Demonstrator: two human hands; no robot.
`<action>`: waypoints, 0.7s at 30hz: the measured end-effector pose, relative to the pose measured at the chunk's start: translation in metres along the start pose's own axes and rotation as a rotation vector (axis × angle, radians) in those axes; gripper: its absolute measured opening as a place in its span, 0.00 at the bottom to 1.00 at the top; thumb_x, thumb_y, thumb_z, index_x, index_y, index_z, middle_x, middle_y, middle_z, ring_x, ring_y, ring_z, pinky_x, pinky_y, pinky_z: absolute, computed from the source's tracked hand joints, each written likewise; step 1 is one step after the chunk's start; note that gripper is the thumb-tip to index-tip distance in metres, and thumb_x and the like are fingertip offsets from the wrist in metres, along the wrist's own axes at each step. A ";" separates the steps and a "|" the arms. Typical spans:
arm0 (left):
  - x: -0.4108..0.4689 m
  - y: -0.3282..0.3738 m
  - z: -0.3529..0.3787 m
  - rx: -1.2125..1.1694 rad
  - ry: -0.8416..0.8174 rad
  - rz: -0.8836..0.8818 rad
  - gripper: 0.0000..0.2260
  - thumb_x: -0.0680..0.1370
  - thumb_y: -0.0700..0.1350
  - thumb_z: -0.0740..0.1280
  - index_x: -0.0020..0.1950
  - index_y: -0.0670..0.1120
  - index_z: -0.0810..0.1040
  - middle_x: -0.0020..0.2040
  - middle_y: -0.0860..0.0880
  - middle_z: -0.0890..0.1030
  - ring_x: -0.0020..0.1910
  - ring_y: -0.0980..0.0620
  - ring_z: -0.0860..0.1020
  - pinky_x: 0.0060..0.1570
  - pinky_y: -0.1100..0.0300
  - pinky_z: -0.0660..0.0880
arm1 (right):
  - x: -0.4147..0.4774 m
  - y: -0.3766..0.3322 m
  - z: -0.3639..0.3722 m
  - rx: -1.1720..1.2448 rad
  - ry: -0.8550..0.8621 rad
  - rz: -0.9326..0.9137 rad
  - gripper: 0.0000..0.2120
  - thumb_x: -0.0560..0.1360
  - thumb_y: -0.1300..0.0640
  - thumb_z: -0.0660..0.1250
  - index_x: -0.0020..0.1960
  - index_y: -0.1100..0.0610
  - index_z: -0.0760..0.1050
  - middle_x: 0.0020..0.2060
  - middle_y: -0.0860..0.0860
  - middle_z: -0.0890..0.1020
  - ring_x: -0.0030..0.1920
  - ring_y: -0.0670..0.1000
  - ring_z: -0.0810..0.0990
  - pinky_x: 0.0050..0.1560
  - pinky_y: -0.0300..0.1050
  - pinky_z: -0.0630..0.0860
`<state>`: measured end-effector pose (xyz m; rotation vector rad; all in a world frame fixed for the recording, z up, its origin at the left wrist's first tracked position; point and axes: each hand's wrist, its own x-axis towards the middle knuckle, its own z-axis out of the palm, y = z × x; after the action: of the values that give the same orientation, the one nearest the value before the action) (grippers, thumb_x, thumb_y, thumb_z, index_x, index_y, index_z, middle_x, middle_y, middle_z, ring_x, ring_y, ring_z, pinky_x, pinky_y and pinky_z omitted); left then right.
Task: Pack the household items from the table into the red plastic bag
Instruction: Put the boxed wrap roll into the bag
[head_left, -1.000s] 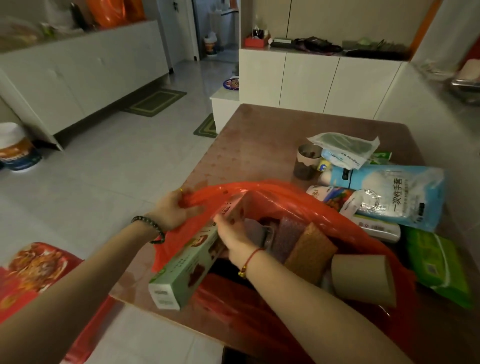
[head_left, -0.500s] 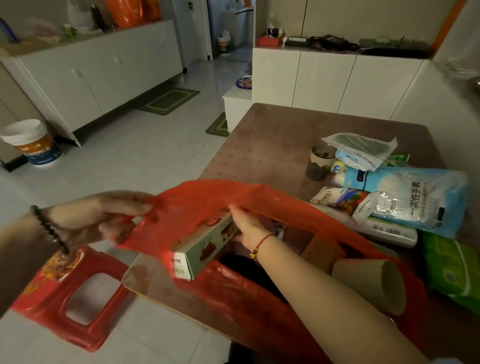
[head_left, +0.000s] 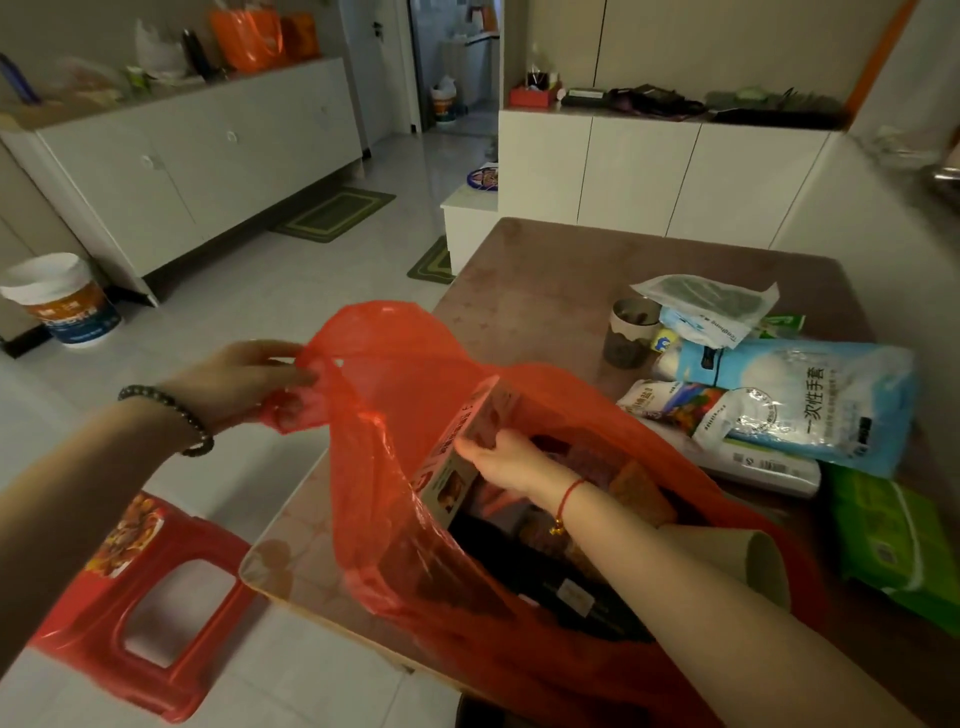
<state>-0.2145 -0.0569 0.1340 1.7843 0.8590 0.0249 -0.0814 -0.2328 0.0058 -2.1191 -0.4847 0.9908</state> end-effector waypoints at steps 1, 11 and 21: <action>0.005 -0.002 -0.001 0.115 0.045 -0.016 0.19 0.76 0.33 0.61 0.67 0.40 0.66 0.49 0.39 0.77 0.33 0.57 0.81 0.35 0.64 0.79 | -0.007 0.003 -0.008 -0.069 -0.047 0.007 0.33 0.76 0.43 0.60 0.70 0.65 0.60 0.63 0.59 0.73 0.55 0.58 0.80 0.50 0.51 0.81; 0.044 0.077 0.080 0.651 0.096 0.604 0.25 0.76 0.43 0.64 0.72 0.49 0.61 0.70 0.44 0.67 0.68 0.45 0.66 0.63 0.53 0.65 | -0.065 0.023 -0.160 0.402 -0.035 -0.118 0.17 0.74 0.55 0.66 0.62 0.59 0.72 0.49 0.57 0.83 0.44 0.51 0.85 0.40 0.39 0.81; 0.155 0.135 0.223 0.472 -0.408 0.340 0.26 0.76 0.50 0.63 0.71 0.45 0.61 0.70 0.45 0.69 0.65 0.48 0.69 0.56 0.64 0.64 | 0.026 0.074 -0.254 0.558 0.812 0.065 0.16 0.73 0.55 0.69 0.58 0.60 0.72 0.52 0.54 0.74 0.50 0.52 0.74 0.51 0.49 0.74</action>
<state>0.0648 -0.1715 0.0988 2.2541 0.2713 -0.3350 0.1342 -0.3830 0.0469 -1.8133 0.2458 0.1858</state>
